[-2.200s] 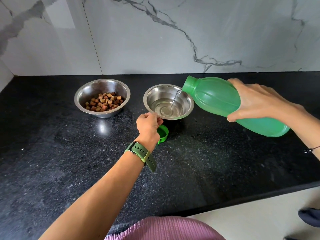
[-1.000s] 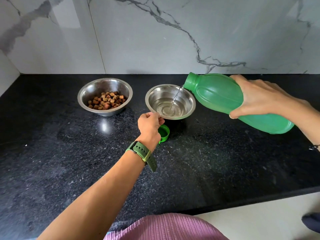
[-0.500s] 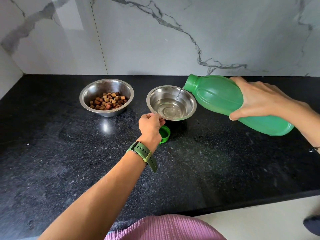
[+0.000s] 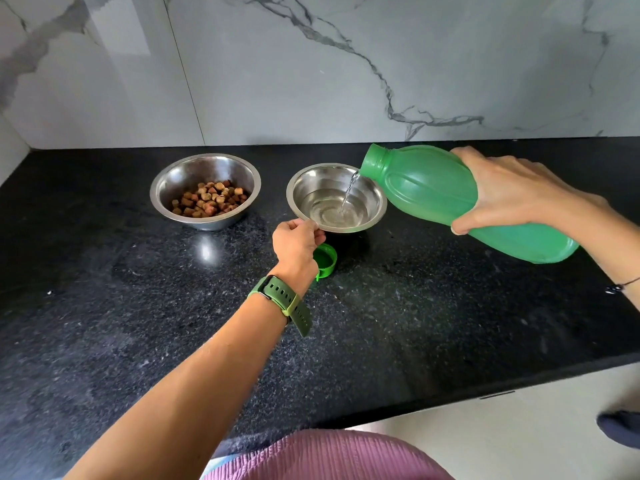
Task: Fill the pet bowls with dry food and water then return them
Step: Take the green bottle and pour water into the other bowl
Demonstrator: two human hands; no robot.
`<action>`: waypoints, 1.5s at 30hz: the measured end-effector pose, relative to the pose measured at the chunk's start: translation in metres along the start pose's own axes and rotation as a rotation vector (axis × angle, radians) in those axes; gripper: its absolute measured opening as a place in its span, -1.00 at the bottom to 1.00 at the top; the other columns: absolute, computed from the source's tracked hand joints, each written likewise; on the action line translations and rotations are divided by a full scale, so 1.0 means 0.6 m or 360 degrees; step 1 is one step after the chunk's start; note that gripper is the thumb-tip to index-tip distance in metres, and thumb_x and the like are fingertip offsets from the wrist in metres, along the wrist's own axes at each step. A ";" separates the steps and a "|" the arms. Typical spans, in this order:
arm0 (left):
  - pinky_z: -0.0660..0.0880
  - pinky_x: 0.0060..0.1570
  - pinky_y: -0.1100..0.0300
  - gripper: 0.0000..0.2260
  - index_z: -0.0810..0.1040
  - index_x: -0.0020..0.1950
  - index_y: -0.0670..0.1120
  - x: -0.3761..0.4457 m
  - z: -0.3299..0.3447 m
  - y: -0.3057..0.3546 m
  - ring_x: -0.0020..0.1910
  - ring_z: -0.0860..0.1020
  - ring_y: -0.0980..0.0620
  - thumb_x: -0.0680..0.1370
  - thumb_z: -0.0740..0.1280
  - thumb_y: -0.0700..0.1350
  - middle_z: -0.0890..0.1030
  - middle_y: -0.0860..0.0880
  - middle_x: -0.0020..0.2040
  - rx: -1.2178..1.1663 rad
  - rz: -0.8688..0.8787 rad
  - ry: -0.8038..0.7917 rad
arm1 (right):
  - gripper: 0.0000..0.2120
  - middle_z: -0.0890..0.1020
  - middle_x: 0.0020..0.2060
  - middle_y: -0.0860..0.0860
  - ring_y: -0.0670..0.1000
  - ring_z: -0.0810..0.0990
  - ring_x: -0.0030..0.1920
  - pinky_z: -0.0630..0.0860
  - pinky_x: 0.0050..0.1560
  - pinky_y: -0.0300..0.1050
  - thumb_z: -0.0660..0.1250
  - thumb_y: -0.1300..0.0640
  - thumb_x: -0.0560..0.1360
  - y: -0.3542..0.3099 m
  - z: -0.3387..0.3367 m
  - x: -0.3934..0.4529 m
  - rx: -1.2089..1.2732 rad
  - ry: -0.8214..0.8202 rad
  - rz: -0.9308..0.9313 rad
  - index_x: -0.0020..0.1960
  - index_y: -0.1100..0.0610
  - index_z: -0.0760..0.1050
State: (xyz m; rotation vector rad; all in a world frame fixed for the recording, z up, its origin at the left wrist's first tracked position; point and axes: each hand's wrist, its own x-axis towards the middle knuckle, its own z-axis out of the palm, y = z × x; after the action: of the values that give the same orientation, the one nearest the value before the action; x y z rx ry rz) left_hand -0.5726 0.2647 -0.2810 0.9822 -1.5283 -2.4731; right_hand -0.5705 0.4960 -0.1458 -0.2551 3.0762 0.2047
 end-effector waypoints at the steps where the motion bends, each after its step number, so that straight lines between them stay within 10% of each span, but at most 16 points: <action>1: 0.52 -0.31 0.26 -0.80 0.38 -0.25 -0.15 0.000 -0.001 0.001 -0.39 0.48 0.03 0.50 0.25 -0.40 0.49 -0.10 -0.32 0.0020 -0.0002 -0.0013 | 0.00 0.56 0.08 0.08 0.12 0.42 -0.13 0.38 -0.14 -0.05 0.51 -0.14 0.14 -0.001 0.001 -0.002 0.0011 -0.0001 0.0009 0.44 -0.03 0.06; 8: 0.51 -0.40 0.34 -0.78 0.46 -0.30 -0.21 -0.016 -0.023 0.005 -0.39 0.46 0.06 0.51 0.21 -0.41 0.47 -0.10 -0.36 0.0395 0.0066 -0.0312 | -0.03 0.53 0.09 0.08 0.15 0.49 -0.08 0.43 -0.11 -0.06 0.54 -0.10 0.15 -0.027 0.022 -0.018 0.0380 -0.0018 0.0139 0.42 -0.05 0.09; 15: 0.44 -0.09 0.09 -0.95 0.54 -0.19 -0.22 -0.038 -0.040 0.018 -0.24 0.47 -0.06 0.46 0.30 -0.32 0.51 -0.13 -0.27 0.1080 0.0416 -0.0515 | -0.19 0.50 0.06 -0.06 0.02 0.50 0.05 0.41 -0.02 -0.10 0.57 0.08 0.17 -0.069 0.070 -0.026 0.1443 0.0240 0.0301 0.32 0.02 0.25; 19: 0.30 0.23 0.03 -0.60 0.44 0.27 -0.15 -0.054 -0.059 0.011 0.24 0.33 -0.19 0.48 0.34 -0.03 0.42 -0.18 0.21 0.2164 0.1059 -0.0371 | -0.13 0.55 0.04 -0.09 -0.04 0.55 0.09 0.52 0.09 -0.03 0.53 0.07 0.03 -0.096 0.102 -0.034 0.1945 0.0385 0.0376 0.29 0.01 0.28; 25: 0.35 0.21 -0.03 -0.39 0.28 0.34 -0.16 -0.059 -0.067 -0.014 0.28 0.28 -0.19 0.45 0.35 0.16 0.34 -0.18 0.27 0.2638 0.1126 -0.0509 | -0.15 0.51 0.16 0.09 -0.02 0.55 0.15 0.51 0.07 -0.18 0.56 0.20 0.06 -0.142 0.132 -0.064 0.2273 0.0534 0.0315 0.27 0.06 0.25; 37: 0.35 0.27 0.01 -0.44 0.30 0.37 -0.16 -0.057 -0.072 -0.012 0.28 0.32 -0.24 0.44 0.40 -0.05 0.26 -0.23 0.30 0.2466 0.0801 -0.0739 | -0.12 0.53 0.19 0.11 -0.01 0.55 0.19 0.53 0.15 -0.14 0.55 0.27 0.12 -0.176 0.164 -0.109 0.2432 0.0539 0.0271 0.35 0.17 0.23; 42: 0.46 -0.22 0.20 -0.49 0.31 0.25 -0.14 -0.078 -0.074 0.018 0.01 0.48 -0.05 0.37 0.43 -0.17 0.48 -0.19 0.20 0.1242 0.0272 -0.0742 | -0.17 0.55 0.18 0.10 -0.03 0.57 0.16 0.55 0.09 -0.22 0.57 0.29 0.19 -0.165 0.170 -0.124 0.2470 0.0414 0.0216 0.36 0.20 0.25; 45: 0.51 -0.17 0.13 -0.54 0.24 0.22 -0.16 -0.120 -0.059 0.061 0.05 0.55 -0.11 0.43 0.38 -0.24 0.50 -0.17 0.15 0.0650 0.0336 -0.0825 | -0.28 0.56 0.12 -0.02 -0.12 0.56 0.12 0.54 -0.01 -0.33 0.50 0.39 0.29 -0.157 0.167 -0.126 0.2503 0.0318 0.0189 0.35 0.14 0.27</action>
State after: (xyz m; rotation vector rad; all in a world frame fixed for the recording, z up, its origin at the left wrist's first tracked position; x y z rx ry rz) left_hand -0.5055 0.2460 -0.2266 0.1711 -2.2144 -2.4238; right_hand -0.4765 0.4297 -0.2529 0.0199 2.3818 -2.1027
